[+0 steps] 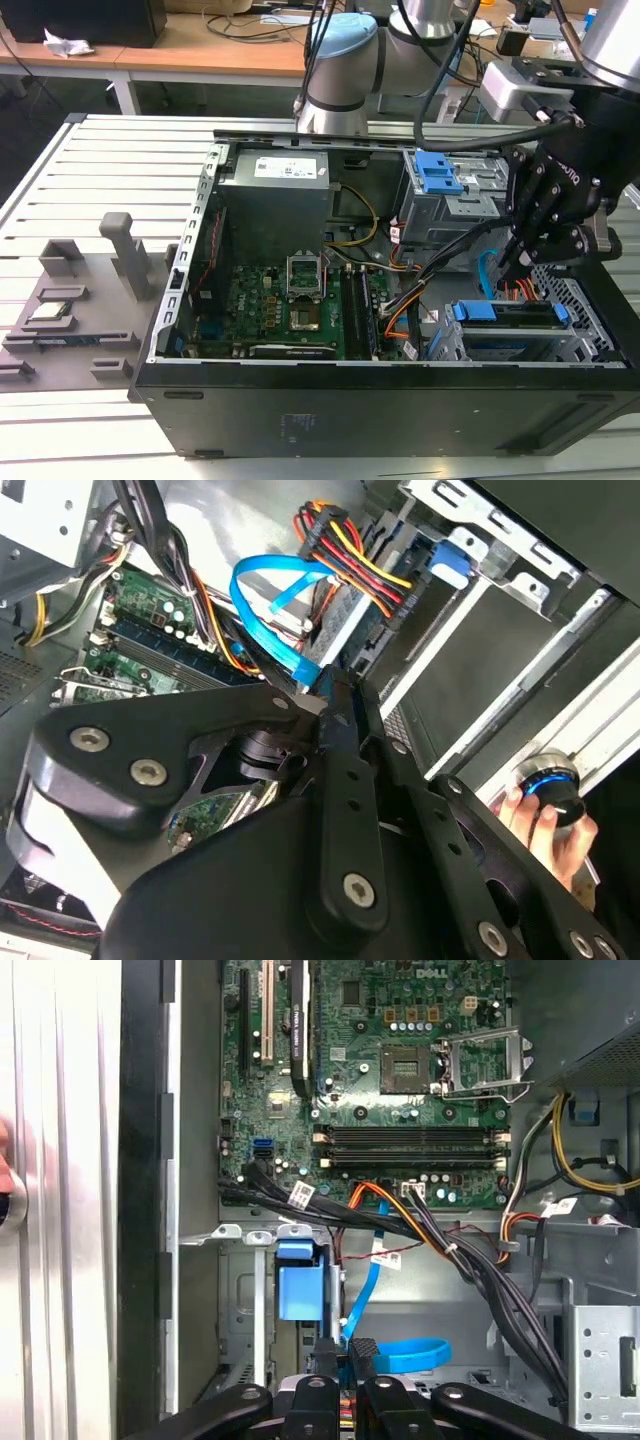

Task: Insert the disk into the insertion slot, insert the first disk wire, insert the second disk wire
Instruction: 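Insert the second disk wire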

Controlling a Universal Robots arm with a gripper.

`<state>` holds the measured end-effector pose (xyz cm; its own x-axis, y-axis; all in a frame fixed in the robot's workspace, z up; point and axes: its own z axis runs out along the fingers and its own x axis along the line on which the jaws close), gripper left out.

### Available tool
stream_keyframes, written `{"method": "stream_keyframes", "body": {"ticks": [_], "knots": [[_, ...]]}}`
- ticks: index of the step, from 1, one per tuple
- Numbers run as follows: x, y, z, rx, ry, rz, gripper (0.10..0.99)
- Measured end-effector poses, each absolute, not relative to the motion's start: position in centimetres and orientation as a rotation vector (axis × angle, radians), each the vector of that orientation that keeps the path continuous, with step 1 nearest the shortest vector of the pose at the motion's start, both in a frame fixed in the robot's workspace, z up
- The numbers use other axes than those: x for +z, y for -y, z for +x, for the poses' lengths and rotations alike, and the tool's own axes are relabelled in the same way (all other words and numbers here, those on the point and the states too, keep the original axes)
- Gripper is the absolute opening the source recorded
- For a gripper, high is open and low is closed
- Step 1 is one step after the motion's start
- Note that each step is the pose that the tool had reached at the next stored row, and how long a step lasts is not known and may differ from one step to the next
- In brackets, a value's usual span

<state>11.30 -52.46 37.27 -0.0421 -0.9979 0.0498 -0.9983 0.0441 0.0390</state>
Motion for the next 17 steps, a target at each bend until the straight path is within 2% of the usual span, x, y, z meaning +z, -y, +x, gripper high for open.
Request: {"method": "stream_keyframes", "body": {"ticks": [17], "knots": [[36.1, 53.7, 12.0, 0.010, 2.223, 2.130, 0.165]]}}
